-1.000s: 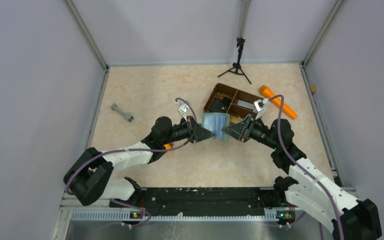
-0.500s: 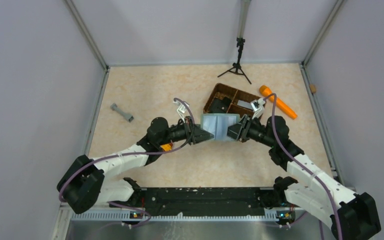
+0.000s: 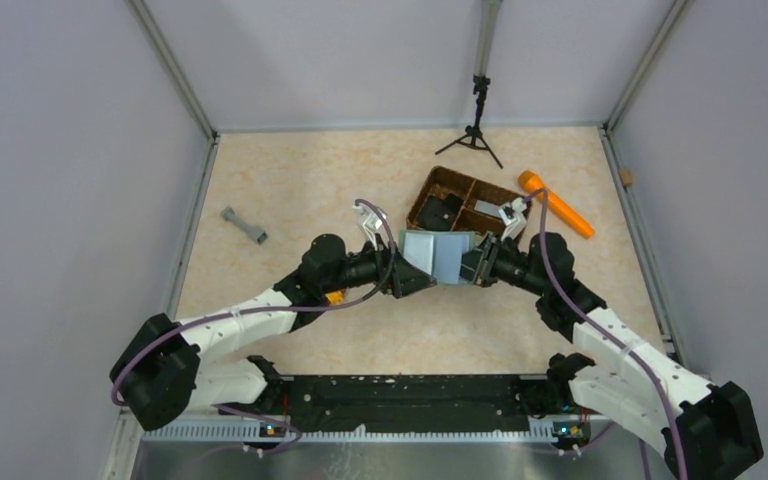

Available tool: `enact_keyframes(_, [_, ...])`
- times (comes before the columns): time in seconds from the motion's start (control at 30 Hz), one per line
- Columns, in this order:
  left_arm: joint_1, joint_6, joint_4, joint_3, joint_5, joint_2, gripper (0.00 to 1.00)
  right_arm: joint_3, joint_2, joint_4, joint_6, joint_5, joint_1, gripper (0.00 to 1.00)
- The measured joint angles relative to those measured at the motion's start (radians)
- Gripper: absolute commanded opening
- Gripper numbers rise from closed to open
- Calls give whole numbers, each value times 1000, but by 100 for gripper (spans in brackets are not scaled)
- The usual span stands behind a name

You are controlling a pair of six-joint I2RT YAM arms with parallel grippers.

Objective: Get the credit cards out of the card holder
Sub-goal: Remove the credit card from the card holder.

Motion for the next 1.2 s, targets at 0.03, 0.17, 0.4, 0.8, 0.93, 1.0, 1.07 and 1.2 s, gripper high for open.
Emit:
enact_keyframes(0.03, [-9, 11, -22, 12, -14, 0, 86, 1, 7, 0, 0, 8, 9, 0])
enact_keyframes(0.17, [-41, 50, -96, 78, -50, 11, 92, 45, 64, -59, -23, 103, 87, 0])
enact_keyframes(0.4, [-62, 103, -168, 135, -112, 60, 91, 165, 159, -191, -81, 307, 198, 0])
enact_keyframes(0.8, [-108, 203, -352, 204, -216, 76, 81, 165, 167, -211, -82, 325, 208, 0])
enact_keyframes(0.93, [-127, 240, -447, 262, -261, 98, 78, 165, 167, -213, -85, 336, 207, 0])
enact_keyframes(1.0, [-139, 253, -489, 284, -295, 118, 74, 170, 167, -209, -83, 331, 208, 0])
enact_keyframes(1.07, [-149, 259, -523, 303, -334, 140, 66, 178, 167, -207, -86, 327, 208, 0])
enact_keyframes(1.2, [-167, 267, -600, 343, -409, 161, 39, 180, 167, -207, -93, 339, 208, 0])
